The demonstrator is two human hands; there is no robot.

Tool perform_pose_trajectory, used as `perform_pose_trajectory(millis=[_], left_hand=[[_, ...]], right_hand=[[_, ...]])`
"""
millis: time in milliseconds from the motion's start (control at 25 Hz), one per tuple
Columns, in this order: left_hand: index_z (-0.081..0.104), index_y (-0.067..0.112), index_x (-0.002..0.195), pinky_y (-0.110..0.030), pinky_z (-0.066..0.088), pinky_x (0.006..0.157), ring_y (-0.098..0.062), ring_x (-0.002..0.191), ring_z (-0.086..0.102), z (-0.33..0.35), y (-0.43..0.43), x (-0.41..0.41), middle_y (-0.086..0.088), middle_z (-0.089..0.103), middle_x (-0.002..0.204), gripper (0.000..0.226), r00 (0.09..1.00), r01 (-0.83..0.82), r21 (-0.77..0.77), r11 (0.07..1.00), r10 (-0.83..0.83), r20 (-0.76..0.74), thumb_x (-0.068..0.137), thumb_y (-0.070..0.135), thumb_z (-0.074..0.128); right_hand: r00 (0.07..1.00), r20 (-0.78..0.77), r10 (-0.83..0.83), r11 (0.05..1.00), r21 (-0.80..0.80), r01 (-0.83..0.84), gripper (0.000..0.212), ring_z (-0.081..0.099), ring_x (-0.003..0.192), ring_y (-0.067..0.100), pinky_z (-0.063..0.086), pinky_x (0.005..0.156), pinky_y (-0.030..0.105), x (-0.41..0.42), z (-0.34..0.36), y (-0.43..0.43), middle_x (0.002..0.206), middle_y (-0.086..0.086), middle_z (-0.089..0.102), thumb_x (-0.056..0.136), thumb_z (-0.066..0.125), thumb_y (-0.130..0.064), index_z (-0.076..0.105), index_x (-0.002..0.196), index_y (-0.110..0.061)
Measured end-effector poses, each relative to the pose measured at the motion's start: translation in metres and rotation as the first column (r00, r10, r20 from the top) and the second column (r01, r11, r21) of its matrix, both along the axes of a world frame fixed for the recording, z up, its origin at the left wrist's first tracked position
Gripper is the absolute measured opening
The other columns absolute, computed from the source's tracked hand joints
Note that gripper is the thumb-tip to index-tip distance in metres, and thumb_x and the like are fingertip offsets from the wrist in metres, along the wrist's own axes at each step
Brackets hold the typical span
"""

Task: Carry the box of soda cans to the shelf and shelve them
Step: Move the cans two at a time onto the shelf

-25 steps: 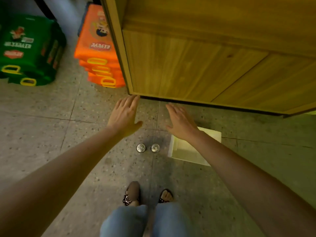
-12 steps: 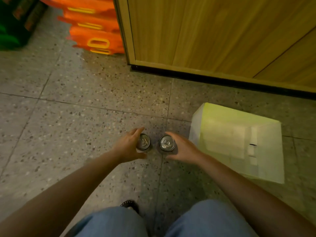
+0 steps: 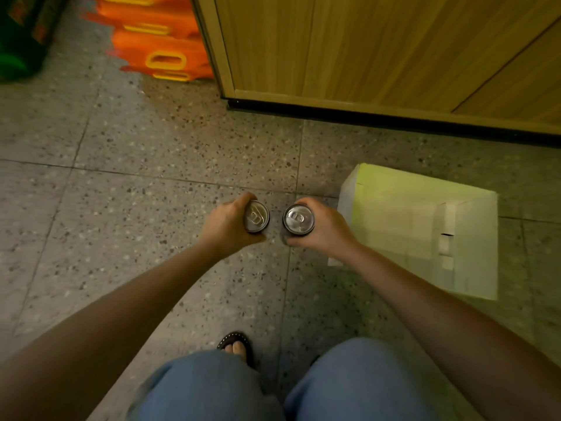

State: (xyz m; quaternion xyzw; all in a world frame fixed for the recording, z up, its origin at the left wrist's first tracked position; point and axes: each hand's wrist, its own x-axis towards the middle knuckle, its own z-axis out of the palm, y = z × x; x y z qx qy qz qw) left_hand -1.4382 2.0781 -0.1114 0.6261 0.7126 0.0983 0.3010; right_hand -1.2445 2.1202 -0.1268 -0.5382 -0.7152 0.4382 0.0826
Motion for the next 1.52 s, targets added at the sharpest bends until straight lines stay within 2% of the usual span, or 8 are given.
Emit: perform_pose_trajectory(millis=[120,440,560,840,1000,1120,1280,1520], left_hand=[[0.049,0.017,0.114,-0.037,0.055,0.076,-0.026,0.094,0.066,0.095,0.012,-0.001,-0.007,0.069,0.107,0.072,1.0,-0.028,0.006,1.0,0.028,-0.009,0.056,0.041,0.084],[0.044,0.015,0.114,-0.028,0.047,0.07,-0.024,0.094,0.063,0.417,0.046,0.018,-0.005,0.067,0.109,0.079,0.991,-0.084,0.035,0.996,0.08,0.106,0.05,0.032,0.087],[0.045,0.016,0.109,-0.026,0.048,0.066,-0.017,0.085,0.061,0.525,0.062,0.025,-0.005,0.068,0.108,0.074,0.996,-0.023,0.087,0.996,0.015,0.09,0.051,0.033,0.086],[0.045,0.019,0.112,-0.032,0.054,0.077,-0.017,0.097,0.063,0.754,0.1,0.06,-0.001,0.066,0.111,0.072,0.969,0.173,0.254,0.952,-0.211,0.129,0.055,0.04,0.083],[0.053,0.021,0.108,-0.036,0.053,0.087,-0.015,0.1,0.064,0.831,0.125,0.096,0.003,0.068,0.107,0.066,0.919,0.243,0.391,0.888,-0.34,0.201,0.054,0.047,0.081],[0.054,0.026,0.111,-0.039,0.053,0.089,-0.016,0.104,0.062,0.871,0.145,0.133,0.004,0.066,0.112,0.072,0.903,0.255,0.431,0.865,-0.373,0.213,0.05,0.054,0.078],[0.055,0.023,0.113,-0.036,0.051,0.09,-0.017,0.108,0.06,0.906,0.177,0.201,0.001,0.066,0.116,0.069,0.88,0.21,0.488,0.847,-0.381,0.282,0.054,0.045,0.082],[0.054,0.018,0.113,-0.037,0.053,0.087,-0.019,0.104,0.062,0.927,0.257,0.318,-0.001,0.066,0.11,0.074,0.869,0.068,0.564,0.823,-0.327,0.372,0.05,0.04,0.085]], right_hand=[[0.999,-0.023,-0.045,0.999,0.015,0.045,0.066,0.063,0.098,0.016,0.049,0.079,0.029,0.006,0.091,0.01,0.108,-0.001,0.067,0.054,0.086,-0.028,0.053,0.112,-0.021],[0.979,-0.152,-0.133,0.991,-0.039,0.129,0.072,0.06,0.1,0.019,0.05,0.086,0.038,0.026,0.422,0.05,0.102,-0.004,0.06,0.049,0.089,-0.021,0.048,0.109,-0.016],[0.971,-0.173,-0.166,0.986,-0.027,0.163,0.073,0.057,0.099,0.016,0.049,0.087,0.034,0.038,0.537,0.058,0.104,-0.002,0.058,0.052,0.088,-0.016,0.048,0.112,-0.012],[0.934,-0.209,-0.29,0.953,0.03,0.302,0.074,0.047,0.11,0.012,0.038,0.09,0.026,0.087,0.765,0.063,0.118,-0.002,0.053,0.063,0.08,-0.012,0.043,0.128,-0.01],[0.888,-0.264,-0.375,0.901,0.123,0.417,0.07,0.05,0.12,0.022,0.043,0.098,0.037,0.122,0.839,0.064,0.128,0.004,0.056,0.061,0.081,-0.019,0.049,0.124,-0.015],[0.83,-0.331,-0.448,0.83,0.192,0.524,0.066,0.053,0.118,0.023,0.044,0.091,0.032,0.153,0.877,0.07,0.127,0.007,0.057,0.063,0.081,-0.018,0.05,0.121,-0.012],[0.728,-0.391,-0.564,0.722,0.194,0.664,0.075,0.049,0.123,0.027,0.043,0.101,0.04,0.21,0.915,0.093,0.134,0.011,0.052,0.064,0.08,-0.021,0.043,0.128,-0.01],[0.76,-0.463,-0.457,0.745,0.267,0.611,0.063,0.048,0.123,0.025,0.039,0.089,0.029,0.32,0.948,0.175,0.133,0.011,0.051,0.073,0.073,-0.013,0.042,0.127,-0.009]])
